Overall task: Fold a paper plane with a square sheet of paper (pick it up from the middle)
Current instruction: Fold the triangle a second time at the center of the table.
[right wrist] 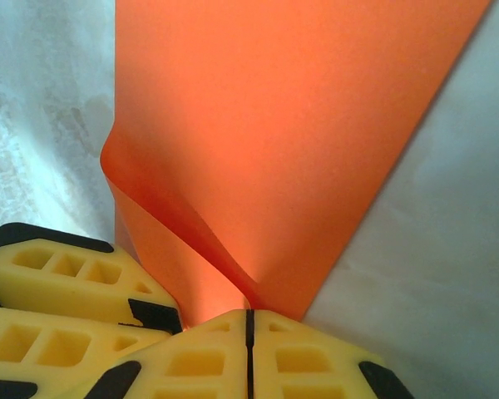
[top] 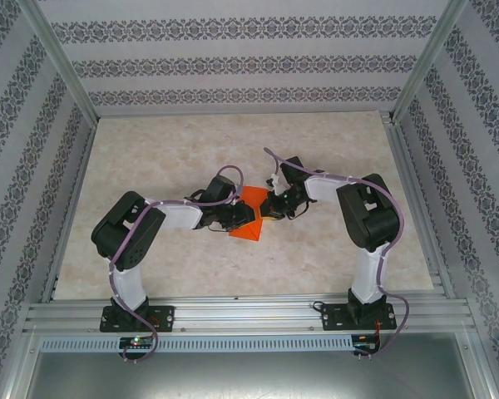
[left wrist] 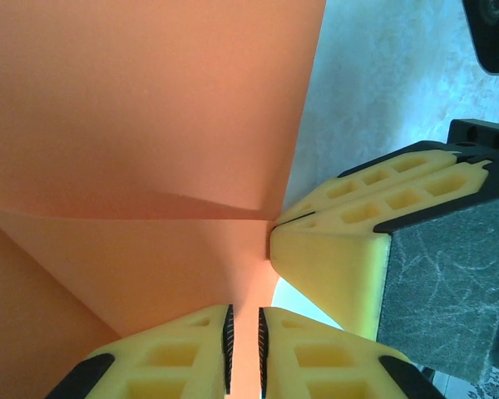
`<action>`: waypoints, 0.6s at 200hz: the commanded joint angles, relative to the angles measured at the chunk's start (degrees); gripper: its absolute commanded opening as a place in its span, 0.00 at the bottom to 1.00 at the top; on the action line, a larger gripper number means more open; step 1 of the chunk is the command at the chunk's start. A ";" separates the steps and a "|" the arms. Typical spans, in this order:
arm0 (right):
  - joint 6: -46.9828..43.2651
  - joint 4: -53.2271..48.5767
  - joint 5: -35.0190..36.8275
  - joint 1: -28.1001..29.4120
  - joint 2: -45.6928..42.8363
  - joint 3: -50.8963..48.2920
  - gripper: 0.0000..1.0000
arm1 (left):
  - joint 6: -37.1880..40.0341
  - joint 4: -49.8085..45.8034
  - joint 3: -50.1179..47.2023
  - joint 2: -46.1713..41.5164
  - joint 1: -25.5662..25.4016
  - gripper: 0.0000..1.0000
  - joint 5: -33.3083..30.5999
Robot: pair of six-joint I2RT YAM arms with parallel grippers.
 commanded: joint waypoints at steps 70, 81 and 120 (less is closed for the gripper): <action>-1.78 -2.07 2.64 0.86 1.99 2.22 0.08 | 0.66 -0.66 1.12 0.79 0.55 0.21 0.24; -1.90 -2.22 2.74 0.86 2.06 2.36 0.08 | 0.54 -0.58 1.12 0.87 0.51 0.21 0.24; -1.98 -2.37 2.94 0.94 2.41 2.83 0.08 | 0.53 -0.54 1.27 0.88 0.49 0.21 0.37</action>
